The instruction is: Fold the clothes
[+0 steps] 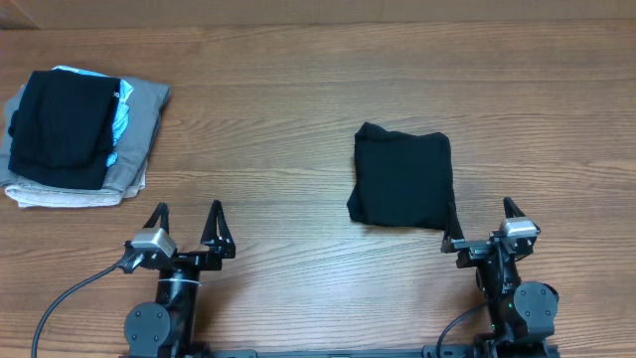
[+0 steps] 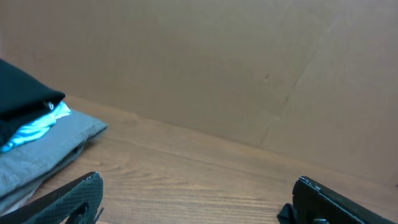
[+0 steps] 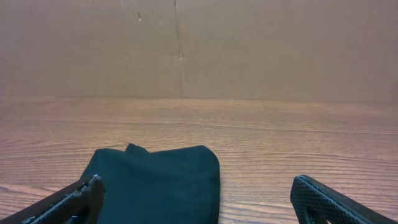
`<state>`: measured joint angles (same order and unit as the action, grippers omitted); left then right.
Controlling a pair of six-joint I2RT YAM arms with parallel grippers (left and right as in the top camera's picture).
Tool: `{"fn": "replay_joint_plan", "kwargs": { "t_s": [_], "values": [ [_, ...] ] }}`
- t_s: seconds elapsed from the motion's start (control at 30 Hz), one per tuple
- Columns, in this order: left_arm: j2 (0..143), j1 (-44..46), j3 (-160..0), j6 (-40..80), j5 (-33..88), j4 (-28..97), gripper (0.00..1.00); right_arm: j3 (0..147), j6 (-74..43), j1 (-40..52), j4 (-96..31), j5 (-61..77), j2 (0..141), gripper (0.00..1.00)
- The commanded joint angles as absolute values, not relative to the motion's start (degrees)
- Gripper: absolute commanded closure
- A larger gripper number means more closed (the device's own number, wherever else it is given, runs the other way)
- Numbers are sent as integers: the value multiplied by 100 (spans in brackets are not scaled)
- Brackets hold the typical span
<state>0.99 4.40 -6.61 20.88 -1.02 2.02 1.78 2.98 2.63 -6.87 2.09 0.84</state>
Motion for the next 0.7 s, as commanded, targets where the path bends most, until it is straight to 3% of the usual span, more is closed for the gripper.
{"fn": "replay_joint_plan", "kwargs": {
  "t_s": [0.0, 0.67],
  "values": [
    [21, 451, -950, 1719, -40, 141, 0, 132, 255, 239, -652, 154, 16, 0],
    [21, 451, -2832, 1671, 5, 576, 0, 132, 255, 239, -652, 154, 16, 0]
  ]
}}
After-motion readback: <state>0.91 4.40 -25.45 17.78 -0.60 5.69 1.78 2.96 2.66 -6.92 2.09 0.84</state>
